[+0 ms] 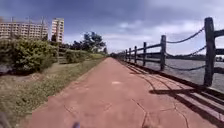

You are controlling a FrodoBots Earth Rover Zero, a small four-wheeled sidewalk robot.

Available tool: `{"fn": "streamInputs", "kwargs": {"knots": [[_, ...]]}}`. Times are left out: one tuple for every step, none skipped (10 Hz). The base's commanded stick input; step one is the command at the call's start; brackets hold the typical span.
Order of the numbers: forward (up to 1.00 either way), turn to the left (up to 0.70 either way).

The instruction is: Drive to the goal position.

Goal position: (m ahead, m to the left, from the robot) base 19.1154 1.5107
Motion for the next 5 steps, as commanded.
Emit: {"fn": "streamInputs", "kwargs": {"knots": [[0.7, 0.0], [0.7, 0.0], [0.7, 0.0], [0.7, 0.0], [0.7, 0.0]]}}
